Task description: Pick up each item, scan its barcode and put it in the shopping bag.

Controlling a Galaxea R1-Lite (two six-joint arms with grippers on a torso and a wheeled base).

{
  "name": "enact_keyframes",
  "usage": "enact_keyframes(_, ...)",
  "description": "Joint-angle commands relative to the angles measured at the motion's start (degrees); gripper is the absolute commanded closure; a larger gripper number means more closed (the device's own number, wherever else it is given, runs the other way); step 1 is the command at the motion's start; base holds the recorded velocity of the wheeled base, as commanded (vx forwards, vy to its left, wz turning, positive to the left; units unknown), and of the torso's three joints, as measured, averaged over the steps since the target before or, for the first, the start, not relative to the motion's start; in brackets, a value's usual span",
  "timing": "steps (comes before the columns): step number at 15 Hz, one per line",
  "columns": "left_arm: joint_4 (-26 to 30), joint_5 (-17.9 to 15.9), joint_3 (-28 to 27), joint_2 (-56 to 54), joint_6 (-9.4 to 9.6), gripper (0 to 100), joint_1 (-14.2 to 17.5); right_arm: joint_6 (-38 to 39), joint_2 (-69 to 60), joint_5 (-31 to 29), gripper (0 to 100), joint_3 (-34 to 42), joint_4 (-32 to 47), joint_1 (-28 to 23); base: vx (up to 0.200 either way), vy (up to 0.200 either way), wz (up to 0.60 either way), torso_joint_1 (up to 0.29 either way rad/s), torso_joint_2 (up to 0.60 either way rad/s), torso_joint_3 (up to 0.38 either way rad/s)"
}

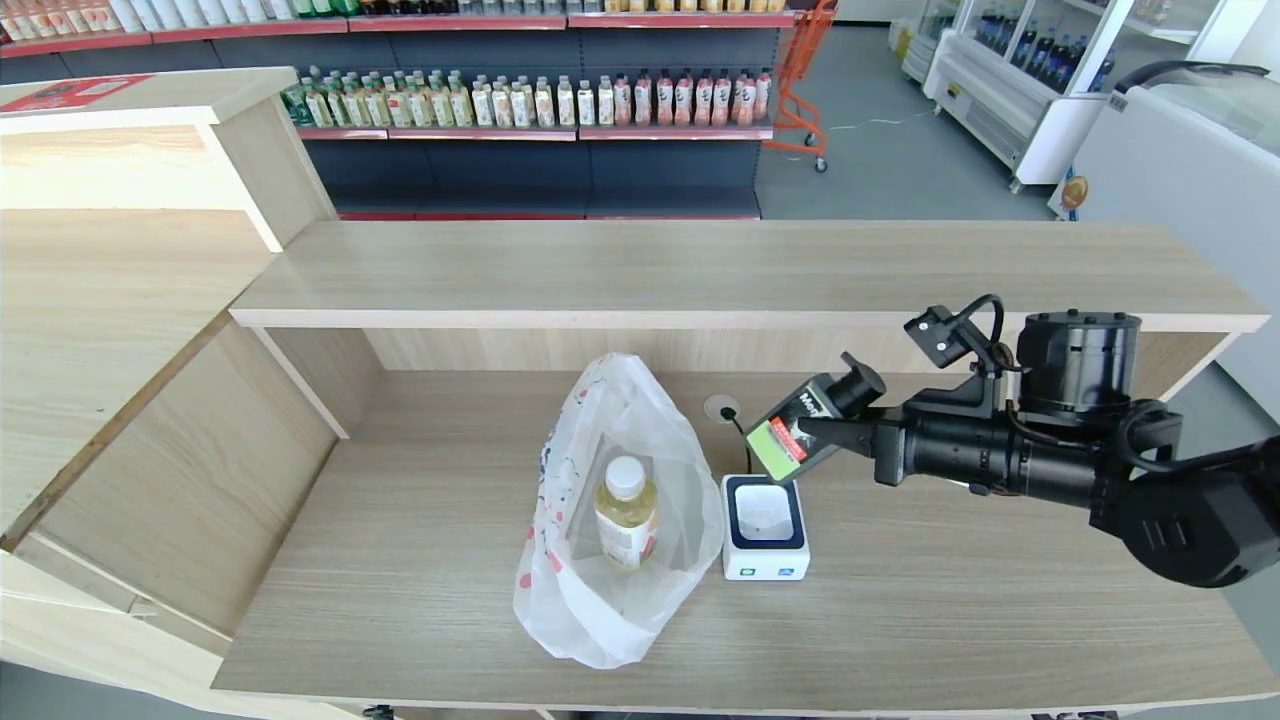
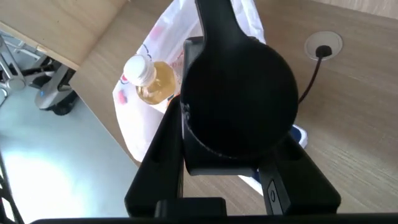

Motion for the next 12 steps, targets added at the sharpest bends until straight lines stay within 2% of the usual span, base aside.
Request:
enact_keyframes(1,0.0,0.0,0.0,0.0,0.00,0,0.0,-0.7,5.8,-0.4,100,-1.9,-0.3,1.1,0.000,0.000,0.00,0.000,0.00,0.000)
enact_keyframes(5,0.0,0.0,0.0,0.0,0.00,0,0.0,-2.7,14.6,-1.9,100,-8.2,-0.6,1.4,0.000,0.000,0.00,0.000,0.00,0.000)
enact_keyframes(7,0.0,0.0,0.0,0.0,0.00,0,0.0,-5.7,21.2,-5.9,100,-15.0,-1.7,4.2,0.000,0.000,0.00,0.000,0.00,0.000)
enact_keyframes(8,0.0,0.0,0.0,0.0,0.00,0,0.0,-6.2,22.2,-6.5,100,-16.0,-2.0,5.1,0.000,0.000,0.00,0.000,0.00,0.000)
enact_keyframes(9,0.0,0.0,0.0,0.0,0.00,0,0.0,-10.1,25.7,-8.1,100,-19.3,-3.5,6.8,0.000,0.000,0.00,0.000,0.00,0.000)
enact_keyframes(12,0.0,0.0,0.0,0.0,0.00,0,0.0,-16.6,30.1,-8.0,100,-21.4,-4.2,8.7,0.000,0.000,0.00,0.000,0.00,0.000)
